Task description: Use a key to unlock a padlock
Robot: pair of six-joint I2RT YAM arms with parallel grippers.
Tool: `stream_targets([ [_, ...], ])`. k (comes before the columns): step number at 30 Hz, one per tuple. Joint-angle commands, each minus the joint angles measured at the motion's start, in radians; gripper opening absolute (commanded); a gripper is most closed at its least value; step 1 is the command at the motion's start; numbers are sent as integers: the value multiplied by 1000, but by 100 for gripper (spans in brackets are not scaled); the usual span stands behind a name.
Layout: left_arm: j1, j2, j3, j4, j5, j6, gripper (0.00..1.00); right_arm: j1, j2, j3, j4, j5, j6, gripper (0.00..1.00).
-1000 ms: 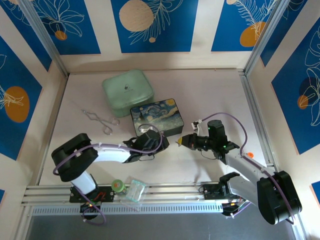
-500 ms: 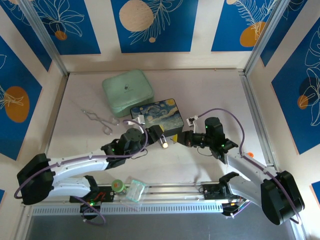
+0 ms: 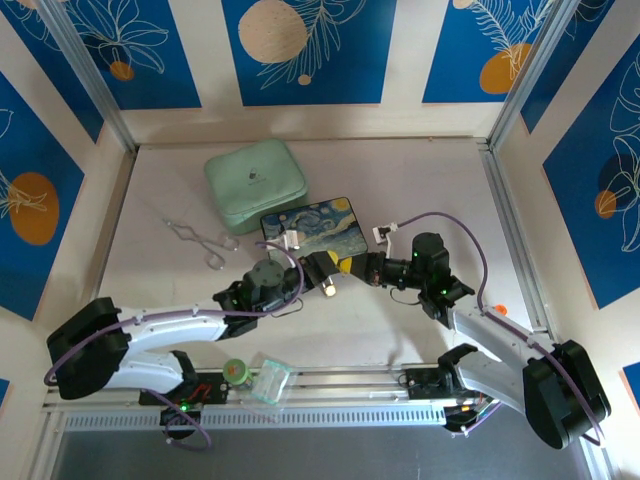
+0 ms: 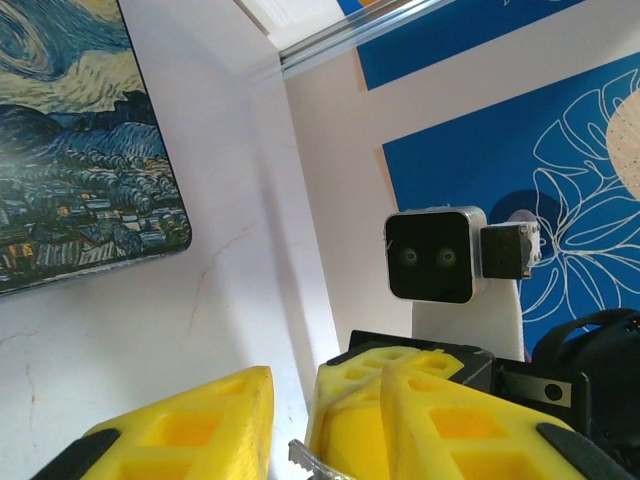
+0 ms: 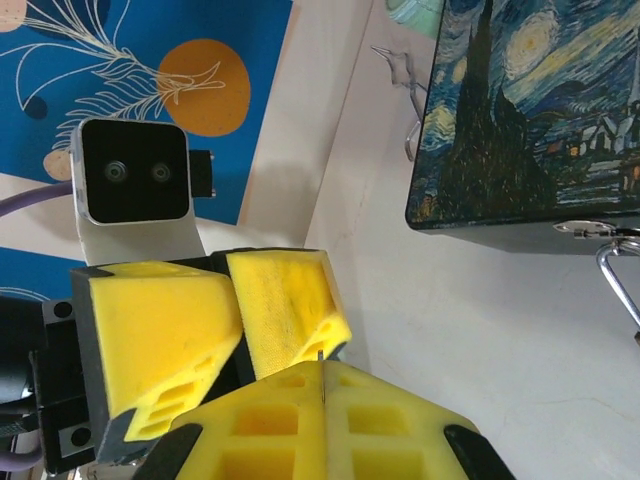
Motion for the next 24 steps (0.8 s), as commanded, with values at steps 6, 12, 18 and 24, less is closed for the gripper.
stream_targets([
  [6,-9,35,4,64,40,-41,28,15,5,20,43,9,21,0],
  [12,-9,41,8,65,46,-54,12,21,8,22,49,12,26,0],
  [18,-10,57,5,96,60,-89,5,29,14,22,59,27,34,0],
  [24,-6,49,2,99,54,-76,0,27,14,21,34,37,27,44],
])
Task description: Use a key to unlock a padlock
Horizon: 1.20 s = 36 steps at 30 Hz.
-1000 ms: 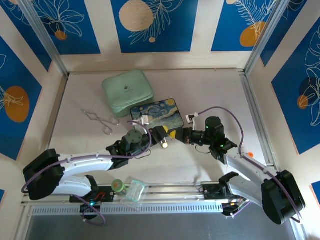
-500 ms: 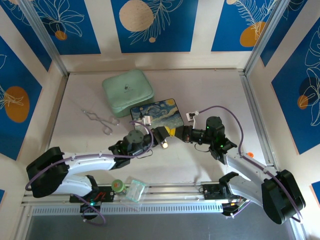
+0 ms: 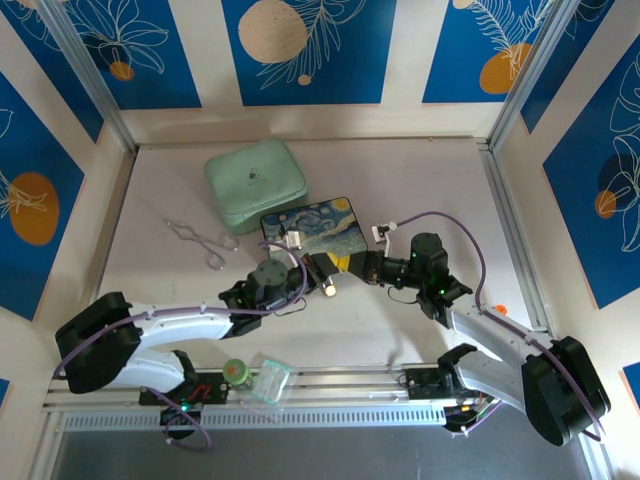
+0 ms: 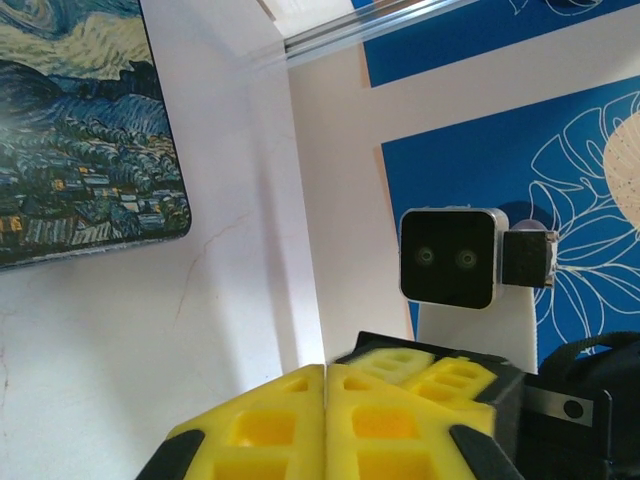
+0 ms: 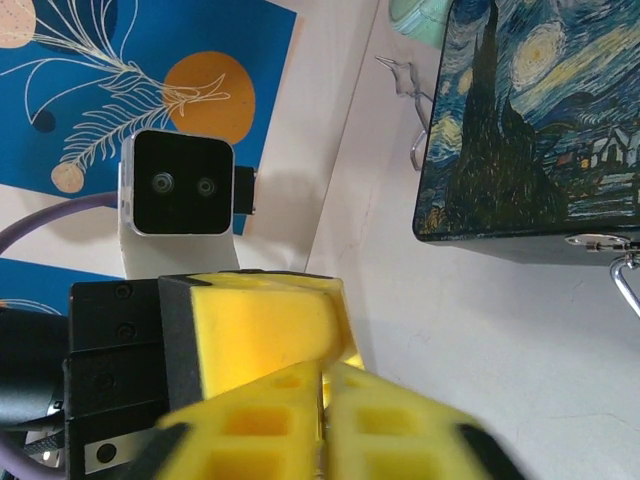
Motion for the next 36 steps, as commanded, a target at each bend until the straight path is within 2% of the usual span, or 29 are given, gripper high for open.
stream_targets([
  [1,-3,-10,10,22,36,24,0,-7,-17,18,-19,7,-12,69],
  [2,3,-21,19,-11,38,48,0,-22,-34,19,-52,9,-21,87],
  [3,8,-44,42,-77,35,95,0,-42,-59,25,-107,19,-43,99],
  [6,10,-108,173,-430,-21,283,0,-95,-117,95,-356,79,-181,99],
  [10,24,-135,304,-682,-65,456,0,-90,-68,286,-722,274,-479,99],
  [14,32,-143,384,-766,-77,554,0,-71,4,411,-918,438,-612,99],
  [15,41,-141,396,-774,-69,557,0,-65,13,441,-972,556,-586,100],
  [16,54,-140,402,-768,-53,552,0,-73,9,456,-1019,650,-536,87],
  [18,76,-134,396,-726,-25,531,0,-93,-44,400,-947,619,-545,89],
  [19,84,-129,393,-702,-17,517,0,-98,-80,352,-871,592,-544,98],
  [22,91,-109,398,-646,-15,487,0,-120,-165,263,-721,477,-446,99],
  [26,99,-94,375,-519,-12,408,0,-210,-112,268,-555,95,-293,99],
  [27,101,-90,365,-480,-6,378,0,-225,-75,269,-471,-14,-236,99],
  [28,104,-87,357,-444,-2,351,0,-225,-51,236,-329,-72,-153,100],
  [30,105,-90,352,-406,-6,324,0,-217,-26,158,-22,-102,-11,93],
  [31,105,-93,349,-395,-12,315,0,-213,-12,139,72,-99,34,91],
  [33,105,-101,332,-366,-22,293,0,-204,12,144,123,-111,55,88],
  [36,105,-97,298,-290,-21,247,0,-170,48,142,241,-127,95,76],
])
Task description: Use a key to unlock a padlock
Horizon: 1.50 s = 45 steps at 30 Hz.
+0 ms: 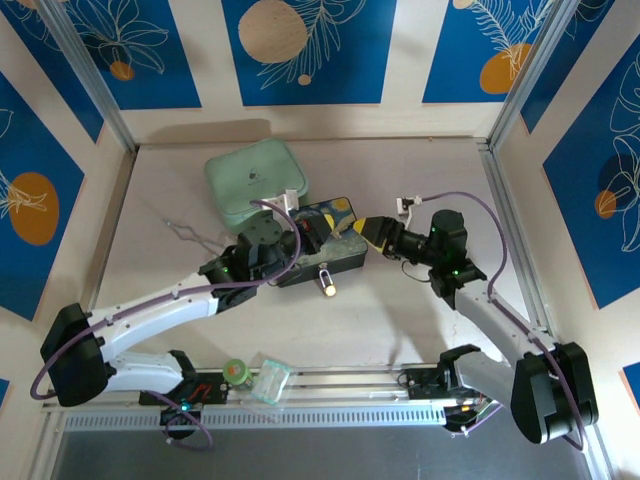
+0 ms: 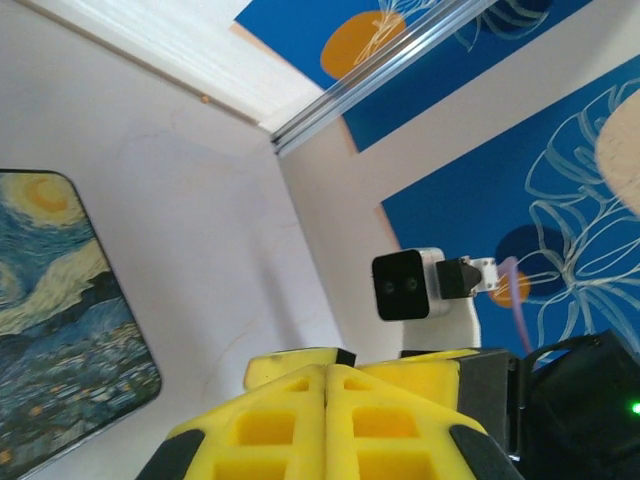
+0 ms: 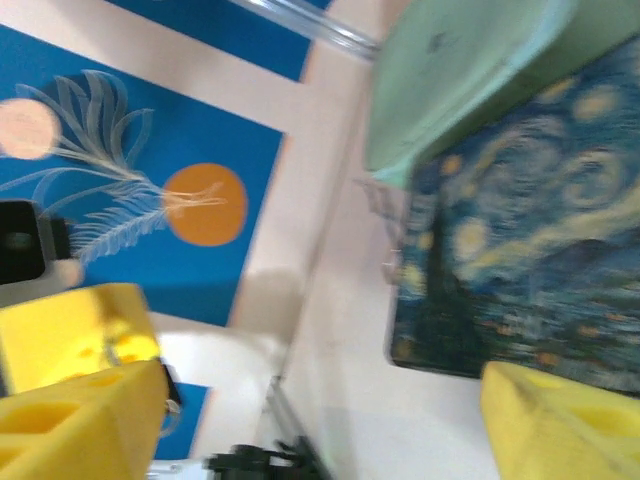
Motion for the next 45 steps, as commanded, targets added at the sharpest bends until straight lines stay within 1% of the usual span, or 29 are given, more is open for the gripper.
stream_targets([
  [1,2,3,-42,149,0,-82,0,39,24,-7,321,-87,142,70],
  [5,5,24,-95,283,14,-152,0,78,84,-31,489,-80,226,53],
  [7,8,22,-119,340,3,-163,0,81,133,-46,596,-86,301,39],
  [8,7,23,-119,351,4,-162,0,84,154,-43,625,-103,320,35],
  [11,8,35,-115,363,17,-186,0,103,185,-35,629,-111,314,34],
  [17,10,20,-125,348,1,-178,0,118,149,-40,551,-116,261,32],
  [18,12,20,-126,353,0,-183,0,120,146,-45,555,-115,262,30],
  [19,15,23,-127,355,4,-190,0,120,147,-51,560,-110,268,26],
  [22,21,31,-135,376,8,-203,0,120,160,-61,605,-107,295,25],
  [23,21,34,-137,377,6,-207,0,121,167,-60,619,-110,305,27],
  [25,22,45,-140,388,12,-220,0,123,184,-53,632,-116,322,41],
  [26,22,48,-142,392,13,-223,0,124,188,-51,635,-115,329,43],
  [29,22,49,-144,383,1,-219,0,130,195,-52,654,-110,341,43],
  [33,21,56,-151,394,-16,-218,0,154,208,-52,677,-91,362,38],
  [38,21,66,-157,400,-28,-220,0,144,237,-73,781,-75,434,30],
  [41,20,73,-162,415,-37,-228,0,153,245,-75,783,-64,436,23],
  [45,21,74,-165,416,-46,-233,0,142,248,-98,800,-56,446,16],
])
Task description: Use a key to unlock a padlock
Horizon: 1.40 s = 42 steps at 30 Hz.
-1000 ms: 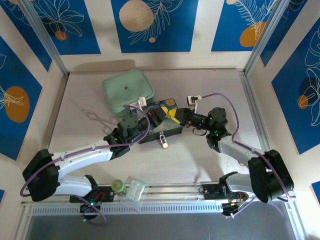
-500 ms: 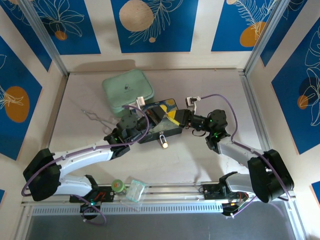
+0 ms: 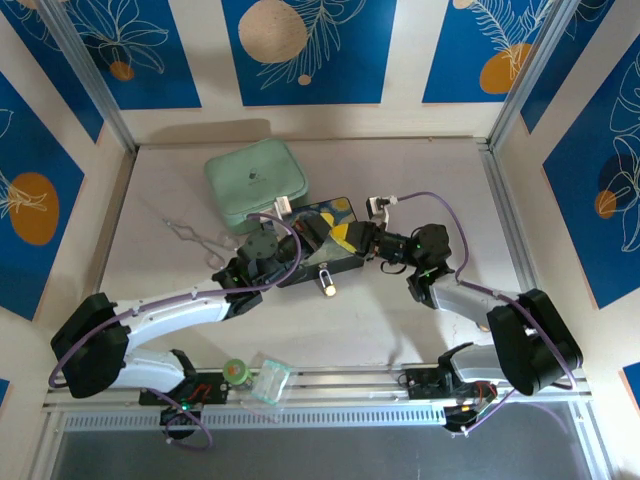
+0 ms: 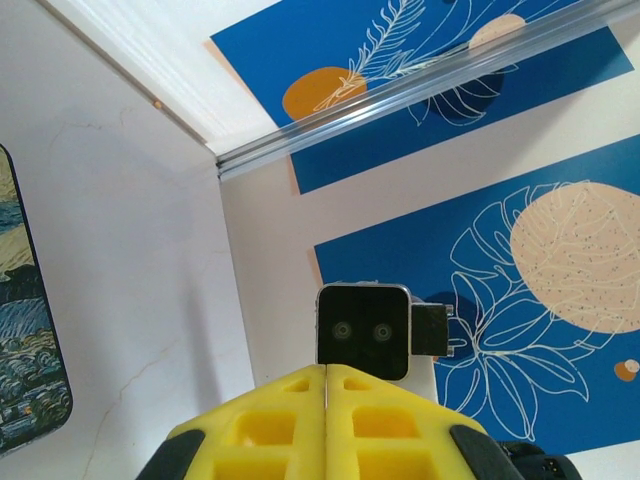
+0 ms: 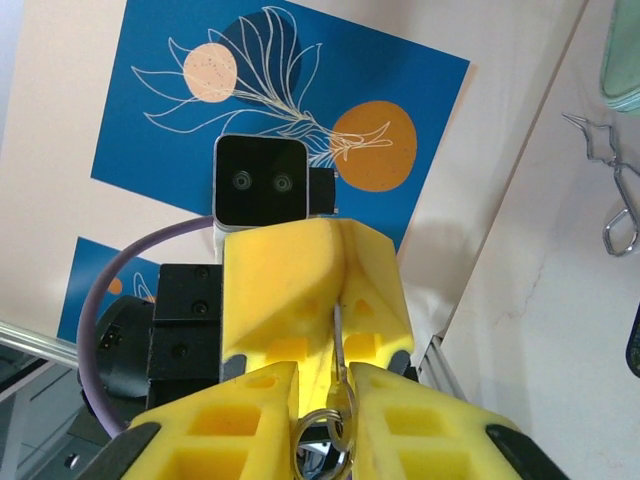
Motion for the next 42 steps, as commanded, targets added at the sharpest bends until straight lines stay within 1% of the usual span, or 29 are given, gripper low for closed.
stream_targets([
  [1,7,-4,-15,43,-32,-5,0,-8,-1,-29,62,24,14,14],
  [6,7,-15,-23,28,-46,0,0,-18,-3,-46,57,36,15,9],
  [11,6,6,-35,58,-35,-27,0,-28,3,-55,60,45,16,2],
  [16,8,9,-53,60,-49,-40,0,-50,-9,-63,43,34,14,0],
  [20,7,12,-22,-12,-30,-26,0,-55,-13,-55,13,23,-1,0],
  [22,7,15,-22,-5,-27,-18,0,-59,-17,-50,-8,10,-10,0],
  [23,7,14,-27,-8,-33,-19,3,-63,-21,-45,-35,-2,-20,0],
  [25,8,3,-33,-35,-54,8,30,-73,-44,-35,-135,-16,-59,0],
  [27,7,-19,-34,-96,-84,40,69,-78,-78,-24,-251,-25,-123,0],
  [28,8,-26,-32,-130,-97,58,81,-78,-93,-18,-295,-26,-144,0],
  [29,8,-37,-23,-187,-106,67,90,-78,-119,-9,-370,-26,-185,0],
  [30,8,-46,-12,-243,-114,79,95,-76,-141,-5,-433,-22,-218,0],
  [32,4,-56,10,-339,-111,112,98,-81,-190,7,-568,-8,-282,0],
  [34,-17,-57,57,-493,-121,169,96,-83,-231,29,-746,17,-365,0],
  [35,-32,-51,91,-599,-136,192,94,-83,-252,38,-827,34,-414,0],
  [36,-52,-47,116,-667,-169,206,93,-83,-272,43,-886,48,-449,0],
  [38,-84,-46,112,-731,-192,204,89,-85,-310,55,-996,73,-507,0],
  [40,-112,-50,79,-748,-205,164,83,-91,-342,63,-1089,91,-553,0],
  [42,-144,-45,46,-749,-218,123,75,-100,-373,63,-1157,102,-581,0],
])
